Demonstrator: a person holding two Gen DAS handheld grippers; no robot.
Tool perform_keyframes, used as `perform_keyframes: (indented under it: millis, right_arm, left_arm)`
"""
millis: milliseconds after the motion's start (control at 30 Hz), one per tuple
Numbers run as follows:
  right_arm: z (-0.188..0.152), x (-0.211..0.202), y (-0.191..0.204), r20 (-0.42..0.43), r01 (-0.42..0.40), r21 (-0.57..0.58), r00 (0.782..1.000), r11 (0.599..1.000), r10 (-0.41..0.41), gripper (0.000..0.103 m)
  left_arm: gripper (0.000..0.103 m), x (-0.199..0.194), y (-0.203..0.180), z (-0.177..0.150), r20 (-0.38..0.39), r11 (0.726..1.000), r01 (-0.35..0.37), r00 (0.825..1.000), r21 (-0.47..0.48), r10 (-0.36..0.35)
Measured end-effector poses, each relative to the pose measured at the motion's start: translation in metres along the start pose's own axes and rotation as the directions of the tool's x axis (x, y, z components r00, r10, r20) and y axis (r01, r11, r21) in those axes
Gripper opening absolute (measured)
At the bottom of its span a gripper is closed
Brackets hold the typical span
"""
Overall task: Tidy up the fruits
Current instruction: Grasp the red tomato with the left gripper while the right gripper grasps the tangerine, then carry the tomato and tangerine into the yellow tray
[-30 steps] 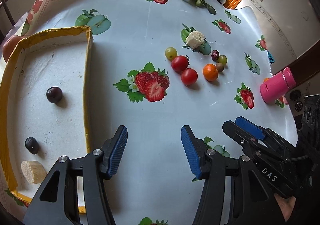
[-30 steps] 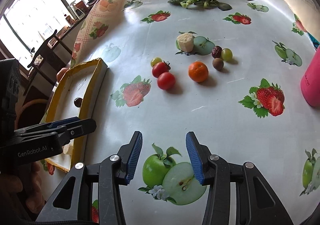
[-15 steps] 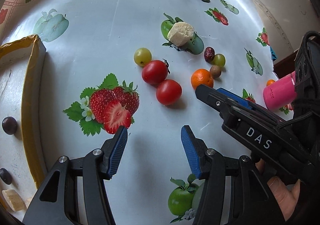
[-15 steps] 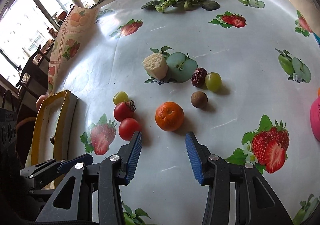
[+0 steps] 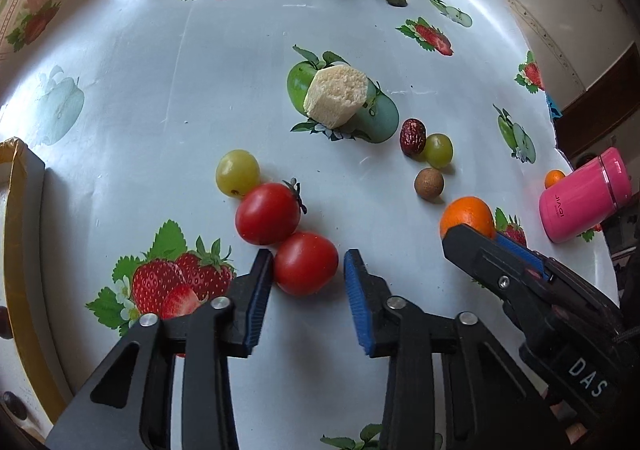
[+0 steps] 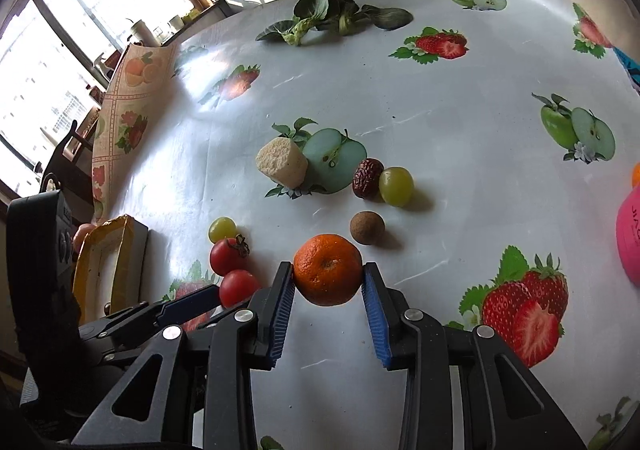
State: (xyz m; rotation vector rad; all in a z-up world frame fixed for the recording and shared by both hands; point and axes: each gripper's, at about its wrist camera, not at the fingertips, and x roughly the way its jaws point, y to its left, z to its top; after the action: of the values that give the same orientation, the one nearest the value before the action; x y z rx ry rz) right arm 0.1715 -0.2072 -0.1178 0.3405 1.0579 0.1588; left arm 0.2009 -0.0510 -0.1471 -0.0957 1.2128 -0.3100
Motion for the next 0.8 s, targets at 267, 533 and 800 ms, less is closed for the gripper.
perform_keyframes:
  millis: [267,533,800]
  right_arm:
    - [-0.026,-0.02,-0.006,0.001,-0.002,0.034,1.0,0.999,0.002,0.035]
    - [-0.046,-0.038,0.006,0.003,-0.008,0.019,1.0,1.0,0.008,0.035]
    - [-0.063,-0.059,0.032,0.013,-0.015,-0.028,1.0,1.0,0.015,0.035]
  left_arm:
    - [0.028,-0.019,0.009,-0.017,0.002,1.0,0.012,1.0,-0.018,-0.012]
    - [0.028,-0.061,0.018,-0.047,0.038,1.0,0.002,0.999,-0.03,0.0]
    - [0.028,-0.102,0.033,-0.067,0.094,0.998,-0.022,0.995,-0.051,0.027]
